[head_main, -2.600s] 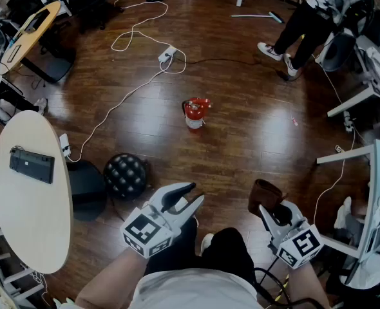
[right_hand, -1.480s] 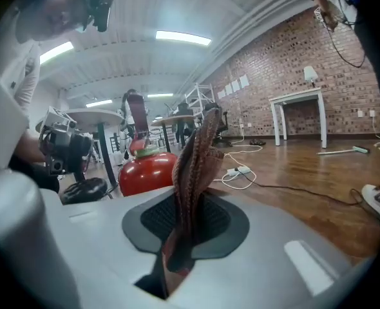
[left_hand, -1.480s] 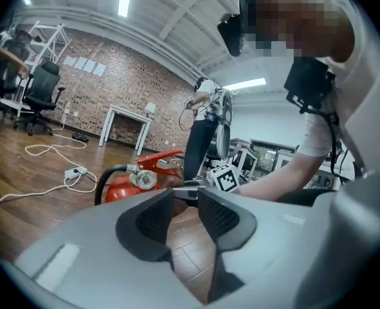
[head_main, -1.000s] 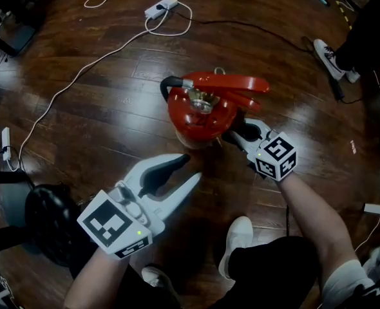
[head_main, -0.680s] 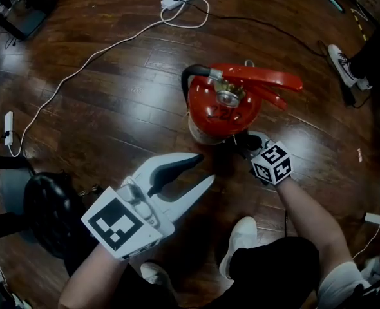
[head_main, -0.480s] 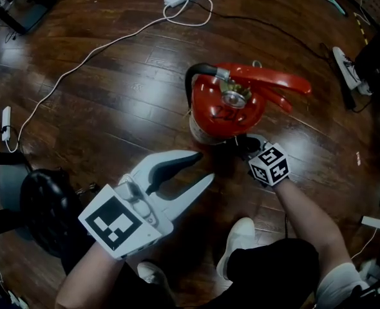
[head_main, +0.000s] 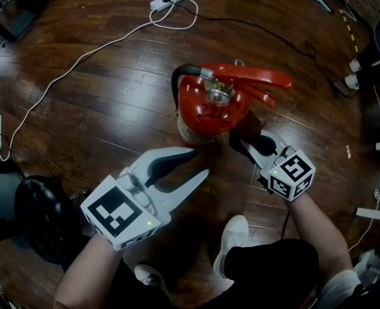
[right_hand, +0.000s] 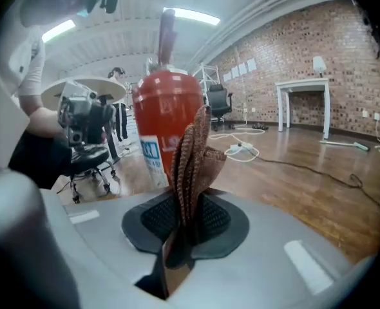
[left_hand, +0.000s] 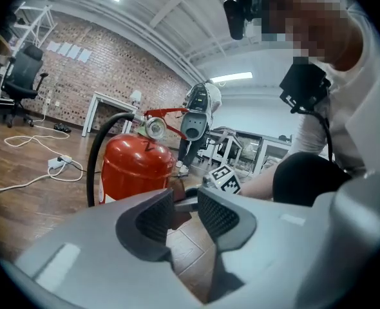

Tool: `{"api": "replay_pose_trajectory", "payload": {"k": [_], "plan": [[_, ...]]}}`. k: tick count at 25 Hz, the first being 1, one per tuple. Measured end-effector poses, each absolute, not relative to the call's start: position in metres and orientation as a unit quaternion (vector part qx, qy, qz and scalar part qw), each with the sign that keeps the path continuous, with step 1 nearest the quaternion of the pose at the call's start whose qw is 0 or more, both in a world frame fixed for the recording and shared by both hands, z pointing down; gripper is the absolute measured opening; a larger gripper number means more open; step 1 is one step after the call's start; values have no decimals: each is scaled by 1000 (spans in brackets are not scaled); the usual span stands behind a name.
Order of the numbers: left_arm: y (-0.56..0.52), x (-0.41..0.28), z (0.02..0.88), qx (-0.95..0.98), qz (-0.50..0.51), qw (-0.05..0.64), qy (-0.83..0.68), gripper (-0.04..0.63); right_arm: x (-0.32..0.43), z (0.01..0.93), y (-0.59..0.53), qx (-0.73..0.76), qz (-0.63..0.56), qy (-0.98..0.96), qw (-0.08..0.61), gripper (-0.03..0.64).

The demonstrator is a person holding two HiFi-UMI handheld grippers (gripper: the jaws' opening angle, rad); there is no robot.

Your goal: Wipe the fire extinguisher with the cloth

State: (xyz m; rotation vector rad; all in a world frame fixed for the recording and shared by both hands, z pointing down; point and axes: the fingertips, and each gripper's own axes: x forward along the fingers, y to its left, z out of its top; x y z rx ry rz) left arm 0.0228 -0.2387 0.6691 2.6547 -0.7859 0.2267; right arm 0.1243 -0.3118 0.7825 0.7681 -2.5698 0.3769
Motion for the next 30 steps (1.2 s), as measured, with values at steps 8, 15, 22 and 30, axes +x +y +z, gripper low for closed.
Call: {"api": "replay_pose_trajectory", "payload": {"k": [8, 15, 22, 30], "plan": [[-227, 25, 686, 942, 96, 197, -255, 115, 101, 704, -281, 251, 61, -954, 151, 52], [-220, 24, 691, 942, 107, 200, -246, 115, 87, 781, -273, 227, 89, -941, 235, 52], [-217, 20, 692, 941, 112, 200, -248, 115, 74, 850, -265, 200, 122, -926, 295, 52], [-214, 18, 693, 941, 114, 204, -245, 115, 70, 900, -254, 181, 153, -910, 340, 52]]}}
